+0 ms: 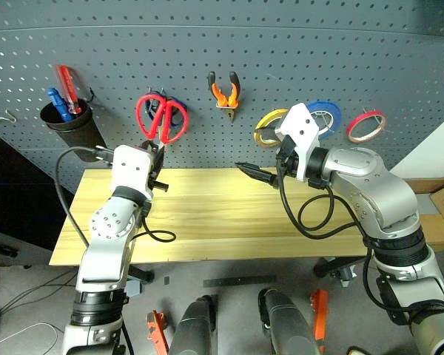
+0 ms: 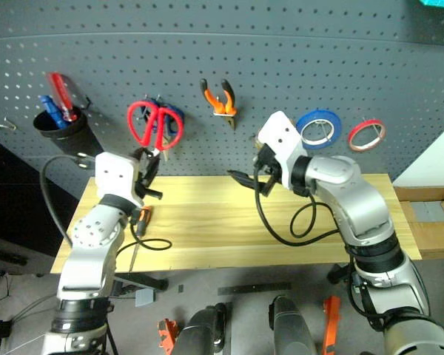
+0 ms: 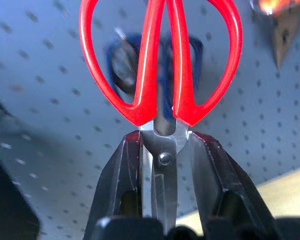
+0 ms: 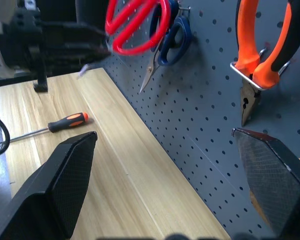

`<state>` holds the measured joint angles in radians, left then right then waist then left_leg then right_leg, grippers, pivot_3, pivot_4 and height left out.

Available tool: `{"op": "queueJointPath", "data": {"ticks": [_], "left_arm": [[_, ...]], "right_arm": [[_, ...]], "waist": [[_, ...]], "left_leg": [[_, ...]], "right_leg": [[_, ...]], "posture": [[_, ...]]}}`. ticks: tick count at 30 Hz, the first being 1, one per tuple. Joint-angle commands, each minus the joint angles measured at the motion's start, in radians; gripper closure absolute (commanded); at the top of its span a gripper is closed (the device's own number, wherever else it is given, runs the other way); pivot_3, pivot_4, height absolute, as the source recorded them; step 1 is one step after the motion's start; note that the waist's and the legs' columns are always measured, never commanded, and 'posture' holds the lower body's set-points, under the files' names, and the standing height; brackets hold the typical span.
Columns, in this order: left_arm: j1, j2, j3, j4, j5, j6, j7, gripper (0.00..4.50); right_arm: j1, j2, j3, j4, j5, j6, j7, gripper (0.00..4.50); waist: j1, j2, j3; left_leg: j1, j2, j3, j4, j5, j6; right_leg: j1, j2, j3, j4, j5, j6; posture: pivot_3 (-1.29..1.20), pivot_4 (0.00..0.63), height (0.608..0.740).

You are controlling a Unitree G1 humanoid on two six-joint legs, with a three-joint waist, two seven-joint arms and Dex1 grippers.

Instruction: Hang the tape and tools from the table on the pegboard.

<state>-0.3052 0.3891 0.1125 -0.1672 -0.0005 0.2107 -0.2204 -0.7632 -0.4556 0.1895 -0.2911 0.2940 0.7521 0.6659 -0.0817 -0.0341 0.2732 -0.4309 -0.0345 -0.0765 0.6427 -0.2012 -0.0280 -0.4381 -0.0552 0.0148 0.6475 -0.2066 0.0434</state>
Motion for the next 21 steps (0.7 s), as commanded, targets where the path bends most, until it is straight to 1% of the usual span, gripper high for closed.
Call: {"op": "queueJointPath", "data": {"ticks": [1,2,3,7,8,9,11,14,16,18,21], "left_arm": [[-0.034,0.004,-0.020,0.022,0.000,-0.012,-0.026,3.15],[-0.037,0.001,-0.021,0.024,-0.005,-0.011,-0.029,2.77],[-0.037,-0.004,-0.020,0.024,-0.014,-0.009,-0.032,2.53],[-0.010,-0.014,-0.010,-0.007,-0.027,0.006,-0.029,1.19],[0.003,-0.015,-0.009,-0.017,-0.029,0.012,-0.030,0.92],[0.022,-0.015,-0.007,-0.027,-0.033,0.028,-0.031,0.52],[0.079,-0.005,-0.005,-0.043,-0.046,0.079,-0.050,0.01],[0.152,0.017,0.028,-0.040,-0.068,0.134,-0.069,0.01],[0.180,0.046,0.090,-0.001,-0.118,0.229,-0.093,0.01],[0.169,0.087,0.154,0.069,-0.172,0.328,-0.122,0.01],[0.116,0.137,0.204,0.166,-0.218,0.427,-0.148,0.01]], "right_arm": [[-0.027,0.005,-0.012,-0.022,-0.006,-0.016,-0.008,0.00],[-0.027,0.005,-0.012,-0.024,-0.006,-0.015,-0.009,0.00],[-0.026,0.005,-0.012,-0.026,-0.005,-0.014,-0.009,0.00],[-0.011,0.008,-0.006,-0.049,0.006,0.006,-0.012,0.00],[-0.005,0.010,-0.002,-0.057,0.008,0.014,-0.014,0.00],[0.006,0.016,0.005,-0.069,0.015,0.030,-0.019,0.00],[0.039,0.032,0.038,-0.103,0.024,0.075,-0.031,0.00],[0.080,0.081,0.066,-0.134,0.026,0.161,-0.085,0.00],[0.114,0.122,0.115,-0.164,0.016,0.260,-0.140,0.00],[0.130,0.188,0.140,-0.183,0.027,0.345,-0.187,0.00],[0.114,0.254,0.155,-0.185,0.027,0.405,-0.228,0.00]], "waist": [[0.000,0.000,0.000],[0.000,0.000,0.000],[0.000,0.000,0.000],[0.000,0.000,0.000],[-0.001,0.000,0.000],[-0.002,0.000,0.000],[-0.004,0.000,0.000],[-0.006,0.000,0.000],[-0.005,0.000,0.000],[-0.005,0.000,0.000],[-0.006,0.001,0.001]], "left_leg": [[0.000,0.000,0.000,0.000,0.000,0.000],[0.000,0.000,0.000,0.000,0.000,0.000],[0.000,0.000,0.000,0.000,0.000,0.000],[0.000,0.000,0.000,0.000,0.000,0.000],[0.000,0.000,0.000,0.000,0.000,0.000],[0.000,0.000,0.000,0.000,0.000,0.000],[0.000,0.001,0.000,0.000,0.000,0.000],[0.000,0.002,-0.001,0.000,-0.001,0.000],[0.000,0.002,-0.001,0.000,-0.001,0.000],[0.000,0.003,-0.002,0.000,-0.001,0.000],[0.000,0.004,-0.002,0.001,-0.001,0.000]], "right_leg": [[0.000,0.000,0.000,0.000,0.000,0.000],[0.000,0.000,0.000,0.000,0.000,0.000],[0.000,0.000,0.000,0.000,0.000,0.000],[0.000,0.000,0.000,0.000,0.000,0.000],[0.000,0.000,0.000,0.000,0.000,0.000],[0.000,0.000,0.000,0.000,0.000,0.000],[0.000,0.000,0.001,0.000,0.000,0.000],[-0.001,0.000,0.001,0.001,0.000,0.000],[-0.002,0.000,0.001,0.001,0.000,0.000],[-0.002,0.001,0.001,0.001,0.000,0.000],[-0.002,0.002,0.000,0.002,-0.001,0.001]], "posture": [[-0.14,0.226,0.740],[-0.14,0.225,0.740],[-0.14,0.225,0.740],[-0.14,0.226,0.740],[-0.14,0.226,0.740],[-0.14,0.227,0.740],[-0.14,0.232,0.740],[-0.14,0.240,0.740],[-0.13,0.249,0.740],[-0.13,0.262,0.740],[-0.12,0.275,0.740]]}}
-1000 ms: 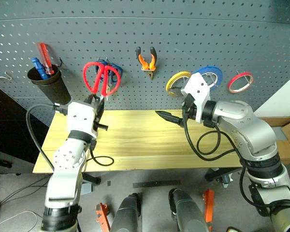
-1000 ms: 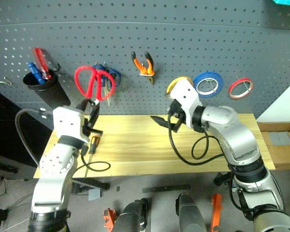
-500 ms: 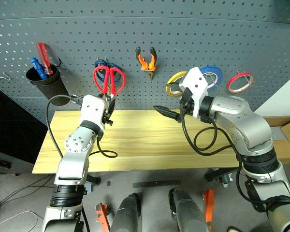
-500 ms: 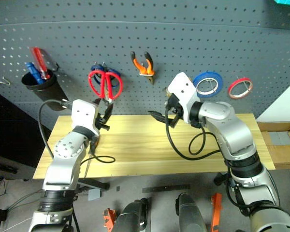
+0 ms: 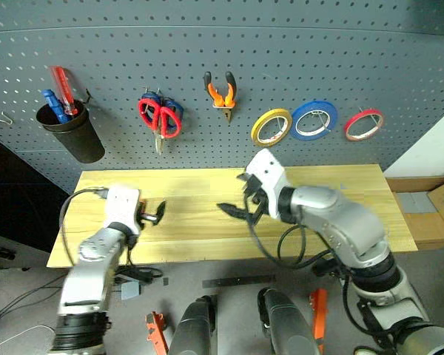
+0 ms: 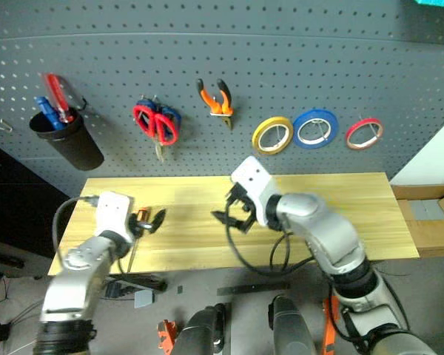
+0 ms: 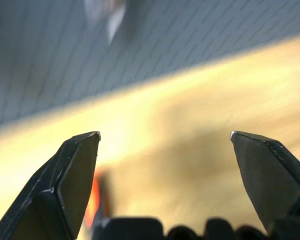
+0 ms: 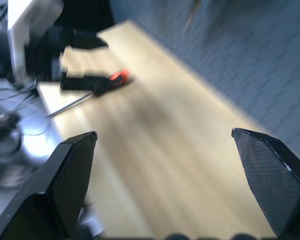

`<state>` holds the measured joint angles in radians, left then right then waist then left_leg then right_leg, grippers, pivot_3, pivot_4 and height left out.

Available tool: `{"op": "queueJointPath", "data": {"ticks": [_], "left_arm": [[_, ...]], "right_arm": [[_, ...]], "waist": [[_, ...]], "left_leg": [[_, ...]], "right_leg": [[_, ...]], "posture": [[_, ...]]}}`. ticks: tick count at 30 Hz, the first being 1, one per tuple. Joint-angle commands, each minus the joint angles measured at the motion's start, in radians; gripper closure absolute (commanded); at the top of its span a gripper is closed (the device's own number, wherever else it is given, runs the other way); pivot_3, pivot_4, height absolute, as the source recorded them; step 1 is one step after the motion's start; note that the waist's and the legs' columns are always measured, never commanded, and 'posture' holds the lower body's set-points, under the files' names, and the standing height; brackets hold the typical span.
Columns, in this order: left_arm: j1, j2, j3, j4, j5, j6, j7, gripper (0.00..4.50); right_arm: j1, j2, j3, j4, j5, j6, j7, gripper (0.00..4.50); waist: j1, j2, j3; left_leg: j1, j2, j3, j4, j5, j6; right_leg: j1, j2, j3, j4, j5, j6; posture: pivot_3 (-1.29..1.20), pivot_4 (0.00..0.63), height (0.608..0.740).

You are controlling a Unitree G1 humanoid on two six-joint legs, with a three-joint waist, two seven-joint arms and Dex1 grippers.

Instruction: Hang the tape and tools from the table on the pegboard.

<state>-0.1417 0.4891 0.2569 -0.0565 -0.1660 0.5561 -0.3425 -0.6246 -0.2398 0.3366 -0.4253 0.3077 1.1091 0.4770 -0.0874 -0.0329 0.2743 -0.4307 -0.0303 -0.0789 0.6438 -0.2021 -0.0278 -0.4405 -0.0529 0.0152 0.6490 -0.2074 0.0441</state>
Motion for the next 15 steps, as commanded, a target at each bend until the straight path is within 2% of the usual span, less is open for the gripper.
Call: {"op": "queueJointPath", "data": {"ticks": [1,6,12,15], "left_arm": [[-0.077,0.064,0.064,0.119,-0.058,0.111,-0.042,0.01],[-0.195,0.124,0.028,0.349,-0.060,0.175,-0.101,0.01],[-0.340,0.115,-0.059,0.622,-0.007,0.120,-0.124,0.01],[-0.381,0.107,-0.089,0.697,0.009,0.093,-0.137,0.01]], "right_arm": [[-0.036,0.066,0.011,-0.039,0.015,0.068,-0.052,0.00],[-0.084,0.147,0.027,0.017,0.011,0.122,-0.094,0.00],[-0.130,0.185,0.045,0.085,-0.008,0.112,-0.121,0.00],[-0.141,0.191,0.041,0.091,-0.006,0.113,-0.122,0.00]], "waist": [[0.003,0.000,0.000],[0.005,0.000,0.002],[0.003,-0.002,0.011],[0.001,-0.002,0.013]], "left_leg": [[0.000,0.000,0.000,0.001,0.000,0.000],[0.000,0.000,-0.001,0.001,0.000,0.000],[0.000,0.000,-0.001,-0.001,0.000,0.000],[0.000,0.000,-0.001,-0.002,0.000,-0.001]], "right_leg": [[0.000,0.000,0.000,0.000,-0.001,0.002],[0.001,0.000,-0.001,0.000,-0.001,0.003],[-0.001,0.000,-0.001,-0.001,0.001,-0.002],[-0.001,0.000,-0.001,-0.001,0.001,-0.002]], "posture": [[-0.12,0.284,0.740],[-0.11,0.313,0.740],[-0.13,0.340,0.740],[-0.14,0.342,0.740]]}}
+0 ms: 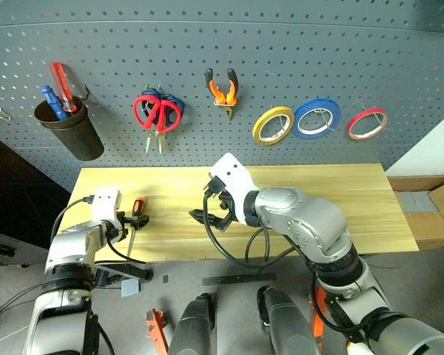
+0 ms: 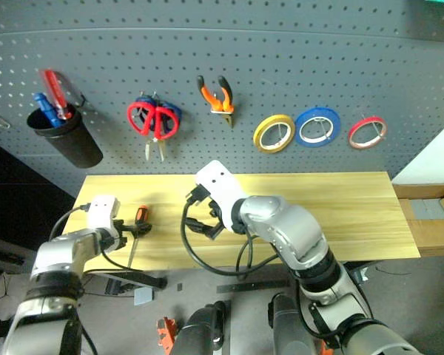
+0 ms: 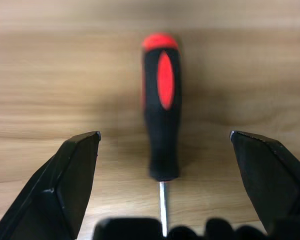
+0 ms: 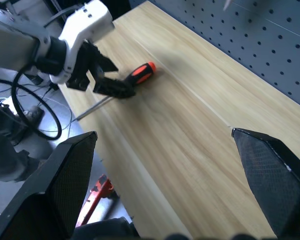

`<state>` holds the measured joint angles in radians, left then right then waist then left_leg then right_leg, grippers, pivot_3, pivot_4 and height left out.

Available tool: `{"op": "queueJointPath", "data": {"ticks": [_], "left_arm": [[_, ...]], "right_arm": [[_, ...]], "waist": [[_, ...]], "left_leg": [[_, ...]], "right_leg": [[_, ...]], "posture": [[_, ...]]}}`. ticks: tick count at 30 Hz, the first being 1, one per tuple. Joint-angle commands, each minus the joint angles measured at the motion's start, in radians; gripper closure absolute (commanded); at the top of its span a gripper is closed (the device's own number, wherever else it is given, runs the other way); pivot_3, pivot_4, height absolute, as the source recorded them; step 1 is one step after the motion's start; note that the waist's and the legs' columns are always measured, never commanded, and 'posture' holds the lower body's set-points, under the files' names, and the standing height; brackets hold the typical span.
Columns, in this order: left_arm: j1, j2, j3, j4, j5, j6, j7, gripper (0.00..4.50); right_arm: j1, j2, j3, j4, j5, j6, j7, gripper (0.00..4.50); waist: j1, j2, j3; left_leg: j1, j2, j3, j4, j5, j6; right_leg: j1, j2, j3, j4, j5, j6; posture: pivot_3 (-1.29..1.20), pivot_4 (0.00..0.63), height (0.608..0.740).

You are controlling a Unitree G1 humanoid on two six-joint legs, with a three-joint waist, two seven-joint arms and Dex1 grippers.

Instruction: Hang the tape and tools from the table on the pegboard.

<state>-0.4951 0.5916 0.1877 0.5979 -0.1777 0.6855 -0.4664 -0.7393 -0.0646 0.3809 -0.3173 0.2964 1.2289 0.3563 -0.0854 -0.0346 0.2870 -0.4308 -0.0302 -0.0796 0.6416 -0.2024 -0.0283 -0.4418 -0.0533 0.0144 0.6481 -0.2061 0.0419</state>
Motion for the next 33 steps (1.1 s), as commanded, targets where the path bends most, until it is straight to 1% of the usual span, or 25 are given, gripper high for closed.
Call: {"op": "queueJointPath", "data": {"ticks": [1,2,3,4,7,10,12,13,15,16,18,20,23,27,30,33], "left_arm": [[-0.046,0.000,-0.022,0.077,0.026,-0.047,-0.004,0.01],[-0.061,-0.002,-0.017,0.108,0.032,-0.060,0.020,0.28],[-0.073,-0.003,-0.008,0.134,0.035,-0.072,0.044,0.39],[-0.081,-0.005,-0.002,0.153,0.037,-0.081,0.060,0.63],[-0.091,0.000,0.020,0.195,0.022,-0.094,0.082,1.70],[-0.082,-0.001,0.038,0.219,0.014,-0.096,0.090,2.80],[-0.063,-0.008,0.051,0.199,0.007,-0.104,0.095,3.56],[-0.055,-0.012,0.058,0.184,0.003,-0.106,0.098,3.75],[-0.032,-0.028,0.082,0.108,-0.016,-0.130,0.108,3.75],[-0.015,-0.035,0.088,0.057,-0.020,-0.143,0.115,3.75],[0.027,-0.052,0.102,-0.072,-0.029,-0.183,0.130,3.75],[0.081,-0.073,0.129,-0.238,-0.045,-0.223,0.156,3.75],[0.177,-0.103,0.152,-0.499,-0.053,-0.293,0.180,3.75],[0.274,-0.136,0.163,-0.764,-0.033,-0.367,0.231,3.75],[0.272,-0.138,0.166,-0.867,-0.010,-0.397,0.268,3.75],[0.165,-0.115,0.199,-0.880,-0.017,-0.411,0.310,3.75]], "right_arm": [[-0.032,0.016,-0.003,-0.013,0.007,-0.008,0.001,0.00],[-0.037,0.015,-0.001,-0.009,0.007,-0.011,0.003,0.00],[-0.042,0.012,0.001,-0.005,0.007,-0.015,0.006,0.00],[-0.044,0.010,0.003,-0.004,0.006,-0.018,0.007,0.00],[-0.052,-0.001,0.003,0.005,0.004,-0.028,0.015,0.00],[-0.057,-0.008,0.000,0.016,0.002,-0.043,0.023,0.00],[-0.066,-0.019,-0.007,0.025,-0.001,-0.059,0.030,0.00],[-0.069,-0.023,-0.011,0.028,-0.001,-0.065,0.032,0.00],[-0.073,-0.039,-0.020,0.020,0.004,-0.072,0.041,0.00],[-0.070,-0.053,-0.022,0.004,0.010,-0.078,0.053,0.00],[-0.059,-0.111,-0.011,-0.050,0.023,-0.110,0.105,0.00],[-0.037,-0.182,0.007,-0.106,0.024,-0.166,0.162,0.00],[-0.003,-0.246,0.008,-0.143,0.002,-0.320,0.224,0.00],[-0.010,-0.269,-0.051,-0.137,0.045,-0.364,0.283,0.00],[-0.023,-0.271,-0.073,-0.119,0.050,-0.393,0.298,0.00],[-0.043,-0.271,-0.094,-0.078,0.051,-0.423,0.314,0.00]], "waist": [[-0.001,0.000,0.000],[-0.001,0.000,0.000],[-0.001,0.000,0.001],[-0.002,0.000,0.000],[-0.002,0.000,0.000],[-0.002,0.000,0.000],[-0.002,0.000,0.000],[-0.002,-0.001,0.000],[-0.002,-0.001,0.000],[-0.001,-0.001,-0.001],[-0.001,-0.002,-0.002],[0.003,-0.004,-0.003],[0.004,-0.008,-0.005],[0.001,-0.007,-0.007],[0.004,-0.008,-0.008],[0.010,-0.008,-0.009]], "left_leg": [[0.000,0.000,0.000,0.000,0.000,0.000],[0.000,0.000,0.000,-0.001,0.000,0.000],[0.000,0.000,0.000,-0.001,0.000,0.000],[0.000,0.000,0.000,-0.001,0.000,0.000],[0.000,0.000,0.000,-0.001,0.000,0.000],[0.000,0.000,0.000,-0.001,0.000,0.000],[0.000,0.000,0.000,-0.001,0.000,-0.001],[0.000,0.000,0.000,-0.001,0.000,-0.001],[0.000,0.000,0.000,-0.001,-0.001,-0.001],[0.000,0.000,0.000,-0.001,-0.001,-0.001],[0.000,0.000,0.000,-0.001,-0.001,-0.001],[-0.001,0.000,-0.001,-0.001,-0.001,-0.002],[-0.002,0.000,-0.001,-0.002,-0.003,-0.004],[-0.001,0.001,0.001,-0.002,-0.003,-0.004],[-0.001,0.002,0.001,-0.002,-0.003,-0.004],[-0.001,0.002,0.001,-0.001,-0.003,-0.004]], "right_leg": [[0.000,0.000,0.000,0.000,0.000,0.000],[0.000,0.000,0.000,0.000,0.000,0.000],[0.000,0.000,0.000,0.000,0.000,0.000],[0.000,0.000,0.000,-0.001,0.000,0.000],[0.000,-0.001,0.000,-0.001,0.000,0.000],[0.000,-0.001,0.000,-0.001,0.000,0.000],[0.000,-0.001,0.000,-0.001,0.000,0.000],[0.000,-0.001,0.000,-0.001,0.000,0.000],[0.000,-0.001,0.000,-0.001,0.000,0.000],[0.000,-0.002,0.001,-0.001,0.000,0.000],[0.000,-0.002,0.001,-0.001,0.001,-0.001],[-0.001,-0.004,0.000,-0.002,0.001,-0.001],[-0.001,-0.005,0.000,-0.003,0.001,-0.001],[-0.001,-0.005,0.001,-0.004,0.001,-0.001],[-0.001,-0.003,0.001,-0.003,0.001,-0.001],[0.000,-0.001,0.000,-0.003,0.001,-0.002]], "posture": [[-0.14,0.341,0.740],[-0.15,0.338,0.740],[-0.15,0.337,0.740],[-0.14,0.331,0.740],[-0.14,0.327,0.740],[-0.14,0.307,0.740],[-0.14,0.289,0.740],[-0.14,0.284,0.740],[-0.14,0.274,0.740],[-0.14,0.256,0.740],[-0.14,0.244,0.740],[-0.14,0.230,0.740],[-0.14,0.212,0.740],[-0.11,0.194,0.740],[-0.08,0.184,0.740],[-0.07,0.174,0.740]]}}
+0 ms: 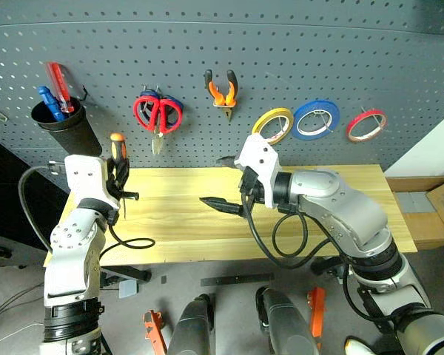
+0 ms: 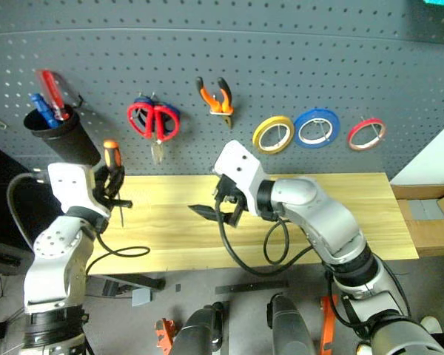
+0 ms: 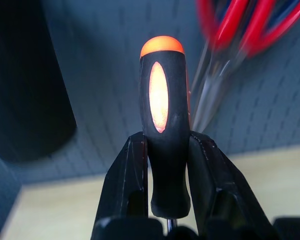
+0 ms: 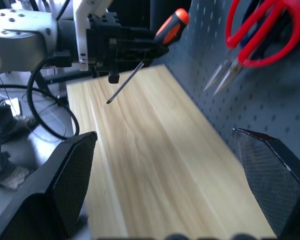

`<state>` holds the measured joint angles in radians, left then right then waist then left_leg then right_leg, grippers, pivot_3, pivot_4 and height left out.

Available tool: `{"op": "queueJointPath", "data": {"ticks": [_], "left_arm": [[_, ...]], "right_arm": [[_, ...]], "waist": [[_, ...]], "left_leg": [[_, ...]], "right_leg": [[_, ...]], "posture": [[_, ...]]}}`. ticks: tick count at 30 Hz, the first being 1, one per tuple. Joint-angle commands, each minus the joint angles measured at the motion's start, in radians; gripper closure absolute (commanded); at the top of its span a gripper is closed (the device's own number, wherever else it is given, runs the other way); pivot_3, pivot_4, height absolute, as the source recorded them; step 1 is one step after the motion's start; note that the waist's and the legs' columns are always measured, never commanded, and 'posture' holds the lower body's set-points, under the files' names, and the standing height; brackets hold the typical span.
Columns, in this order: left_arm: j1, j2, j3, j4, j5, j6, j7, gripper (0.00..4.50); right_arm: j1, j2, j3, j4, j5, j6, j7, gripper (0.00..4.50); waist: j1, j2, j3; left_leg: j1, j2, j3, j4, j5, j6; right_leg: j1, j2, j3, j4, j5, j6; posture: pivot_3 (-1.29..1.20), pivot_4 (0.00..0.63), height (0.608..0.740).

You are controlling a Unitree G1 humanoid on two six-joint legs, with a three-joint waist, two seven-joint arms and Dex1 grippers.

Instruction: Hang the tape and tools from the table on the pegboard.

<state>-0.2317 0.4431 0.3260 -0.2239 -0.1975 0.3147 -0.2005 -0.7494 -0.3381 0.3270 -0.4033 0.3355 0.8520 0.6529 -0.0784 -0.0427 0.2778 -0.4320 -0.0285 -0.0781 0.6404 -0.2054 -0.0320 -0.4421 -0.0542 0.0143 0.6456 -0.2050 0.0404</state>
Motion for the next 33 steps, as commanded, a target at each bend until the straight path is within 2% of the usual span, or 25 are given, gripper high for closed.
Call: {"op": "queueJointPath", "data": {"ticks": [1,8,14,19,25,26,33], "left_arm": [[-0.143,0.049,0.068,-0.047,-0.001,-0.041,0.048,3.75],[-0.486,0.176,0.096,0.170,-0.029,-0.080,0.014,3.75],[-0.673,0.249,0.090,0.404,-0.017,-0.175,-0.010,3.75],[-0.712,0.276,0.069,0.581,0.025,-0.286,-0.014,3.75],[-0.649,0.261,0.074,0.619,0.052,-0.320,0.025,3.75],[-0.633,0.255,0.077,0.616,0.051,-0.322,0.030,3.02],[-0.593,0.193,0.065,0.550,0.028,-0.313,0.043,0.65]], "right_arm": [[-0.040,0.004,-0.043,0.023,0.009,-0.057,0.019,0.00],[-0.115,0.048,-0.068,0.097,-0.001,-0.103,0.004,0.00],[-0.145,0.076,-0.078,0.131,-0.010,-0.124,-0.021,0.00],[-0.153,0.084,-0.076,0.146,-0.018,-0.129,-0.031,0.00],[-0.153,0.084,-0.077,0.145,-0.027,-0.126,-0.029,0.00],[-0.153,0.084,-0.077,0.144,-0.029,-0.126,-0.028,0.00],[-0.162,0.099,-0.104,0.130,-0.006,-0.148,-0.015,0.00]], "waist": [[0.007,-0.001,-0.001],[0.018,-0.004,-0.005],[0.019,-0.006,-0.008],[0.018,-0.006,-0.008],[0.018,-0.007,-0.009],[0.018,-0.007,-0.009],[0.018,-0.012,-0.015]], "left_leg": [[0.000,0.000,0.000,0.001,0.000,0.000],[0.000,0.000,0.003,0.004,0.000,0.000],[0.000,-0.001,0.003,0.003,0.000,0.000],[0.000,-0.001,0.004,0.003,0.000,0.000],[0.000,-0.001,0.004,0.003,0.000,0.000],[0.000,-0.001,0.004,0.003,0.000,0.000],[0.000,-0.001,0.003,0.004,0.000,0.000]], "right_leg": [[0.000,0.001,-0.001,0.000,0.000,0.000],[0.001,0.003,-0.001,0.001,0.000,0.000],[0.000,0.002,-0.001,0.001,0.000,0.000],[0.000,0.002,-0.001,0.001,0.000,0.000],[0.000,0.002,-0.001,0.002,0.000,0.000],[0.000,0.002,-0.001,0.002,0.000,0.000],[0.000,0.001,-0.001,0.003,0.001,0.000]], "posture": [[-0.07,0.172,0.740],[-0.08,0.161,0.740],[-0.08,0.154,0.740],[-0.09,0.154,0.740],[-0.10,0.156,0.740],[-0.10,0.156,0.740],[-0.10,0.148,0.740]]}}
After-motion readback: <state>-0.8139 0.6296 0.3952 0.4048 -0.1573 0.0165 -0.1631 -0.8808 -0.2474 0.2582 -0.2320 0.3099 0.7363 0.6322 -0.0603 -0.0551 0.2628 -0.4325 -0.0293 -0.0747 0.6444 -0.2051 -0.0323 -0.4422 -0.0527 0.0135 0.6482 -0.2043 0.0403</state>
